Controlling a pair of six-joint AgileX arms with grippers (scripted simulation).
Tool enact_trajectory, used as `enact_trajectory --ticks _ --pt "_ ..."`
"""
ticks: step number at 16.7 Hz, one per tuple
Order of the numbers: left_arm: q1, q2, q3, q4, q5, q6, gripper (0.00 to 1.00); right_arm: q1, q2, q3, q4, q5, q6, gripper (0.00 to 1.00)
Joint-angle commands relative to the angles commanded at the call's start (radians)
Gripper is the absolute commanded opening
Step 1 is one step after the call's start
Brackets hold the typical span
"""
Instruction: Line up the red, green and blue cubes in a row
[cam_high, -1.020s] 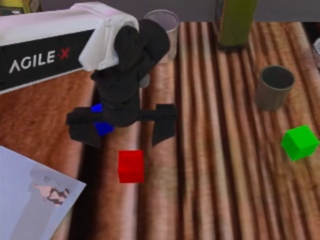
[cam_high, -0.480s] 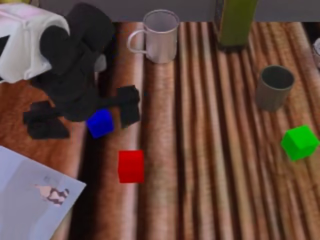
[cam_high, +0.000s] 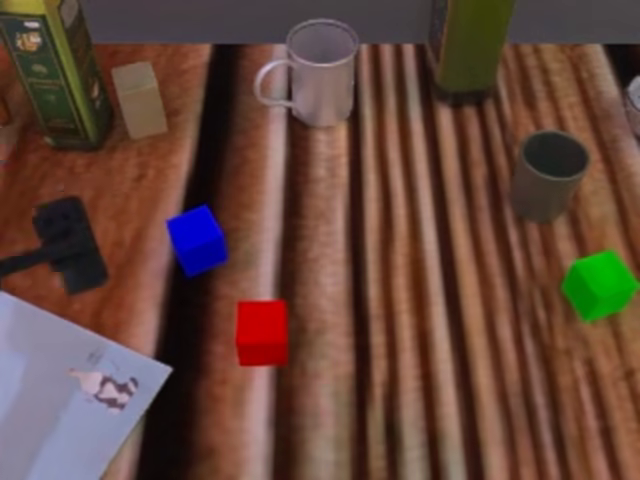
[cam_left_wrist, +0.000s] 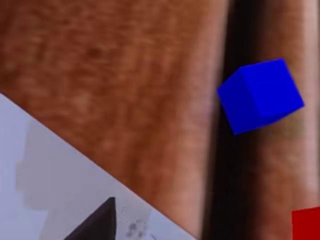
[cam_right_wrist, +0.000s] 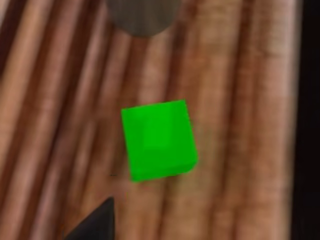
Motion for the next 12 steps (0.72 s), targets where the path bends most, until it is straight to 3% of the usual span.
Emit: enact_trajectory --ticks 7,12 --pt "0.169 -0.576 -0.453 0.338 0.013 0.261 1.0 0.048 0.635 0.427 -0.335 0.0 -0.057 1.0" --pt "0.223 -0.822 -0.61 0.502 0.028 0.411 1.0 0.07 0.859 0.631 -0.458 -0.001 -0.081 1.0"
